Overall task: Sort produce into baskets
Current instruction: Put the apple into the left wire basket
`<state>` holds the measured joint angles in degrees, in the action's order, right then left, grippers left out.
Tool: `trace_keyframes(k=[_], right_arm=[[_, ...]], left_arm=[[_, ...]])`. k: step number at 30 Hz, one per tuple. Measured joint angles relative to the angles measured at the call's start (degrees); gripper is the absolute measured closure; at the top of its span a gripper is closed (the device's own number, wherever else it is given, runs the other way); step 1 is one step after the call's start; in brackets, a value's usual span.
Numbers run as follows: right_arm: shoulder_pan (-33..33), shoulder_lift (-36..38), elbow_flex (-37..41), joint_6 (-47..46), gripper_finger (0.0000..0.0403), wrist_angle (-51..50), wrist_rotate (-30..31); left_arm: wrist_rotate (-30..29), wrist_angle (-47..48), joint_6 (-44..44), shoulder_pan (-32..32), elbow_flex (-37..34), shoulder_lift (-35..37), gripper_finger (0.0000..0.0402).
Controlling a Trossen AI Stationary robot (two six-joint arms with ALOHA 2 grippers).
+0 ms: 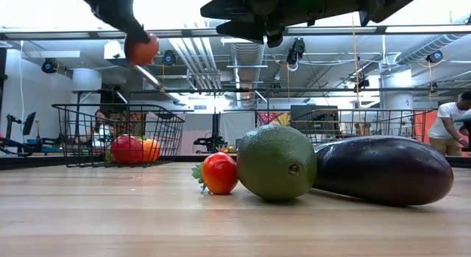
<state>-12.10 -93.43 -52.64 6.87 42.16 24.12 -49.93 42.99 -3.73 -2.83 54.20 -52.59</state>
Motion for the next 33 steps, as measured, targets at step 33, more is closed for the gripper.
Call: trace_keyframes(k=[33], right_arm=[[0.11,0.00,0.02,-0.58,0.0078,-0.44,0.00]], left_arm=[[32.08,20.65,27.01,38.76,2.91,-17.25,0.0138]])
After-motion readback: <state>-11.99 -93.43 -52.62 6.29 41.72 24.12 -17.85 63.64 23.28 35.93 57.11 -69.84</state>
